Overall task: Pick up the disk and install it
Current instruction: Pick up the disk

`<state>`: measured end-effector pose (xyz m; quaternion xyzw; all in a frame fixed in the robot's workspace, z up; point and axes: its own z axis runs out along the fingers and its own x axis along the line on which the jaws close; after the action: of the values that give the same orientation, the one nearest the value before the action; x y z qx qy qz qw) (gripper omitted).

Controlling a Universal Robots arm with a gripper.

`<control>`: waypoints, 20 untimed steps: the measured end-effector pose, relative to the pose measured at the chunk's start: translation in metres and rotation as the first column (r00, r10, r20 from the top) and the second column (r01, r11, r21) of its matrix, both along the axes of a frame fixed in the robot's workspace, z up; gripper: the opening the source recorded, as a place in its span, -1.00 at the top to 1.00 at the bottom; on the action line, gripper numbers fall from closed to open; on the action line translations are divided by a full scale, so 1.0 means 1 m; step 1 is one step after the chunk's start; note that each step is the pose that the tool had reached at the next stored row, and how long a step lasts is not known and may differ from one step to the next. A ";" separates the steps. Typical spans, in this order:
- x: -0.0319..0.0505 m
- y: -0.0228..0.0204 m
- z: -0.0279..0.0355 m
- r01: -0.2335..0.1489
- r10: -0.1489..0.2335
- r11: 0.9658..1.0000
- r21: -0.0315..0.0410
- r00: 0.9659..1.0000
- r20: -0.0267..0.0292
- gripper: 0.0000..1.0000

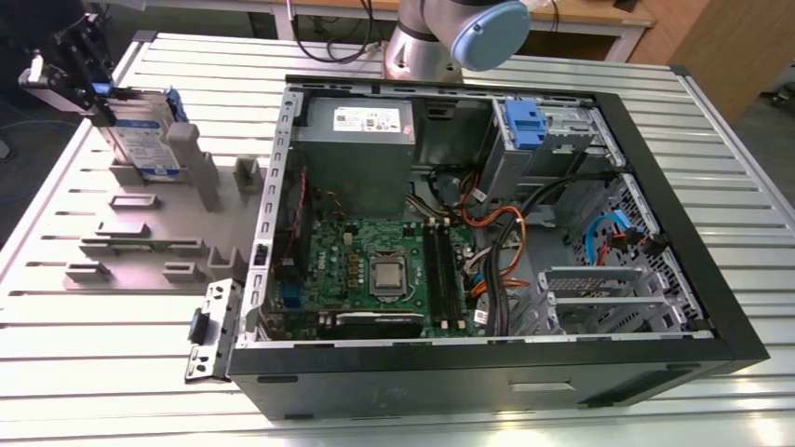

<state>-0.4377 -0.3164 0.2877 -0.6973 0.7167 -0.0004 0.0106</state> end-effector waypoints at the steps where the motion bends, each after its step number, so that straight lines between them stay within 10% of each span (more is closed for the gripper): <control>1: 0.0000 0.0000 0.0000 -0.003 0.003 1.000 0.000 1.000 0.000 0.26; 20: 0.0000 0.0000 0.0000 -0.021 0.021 1.000 0.000 1.000 0.000 0.12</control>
<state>-0.4377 -0.3164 0.2877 -0.7048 0.7094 -0.0003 0.0107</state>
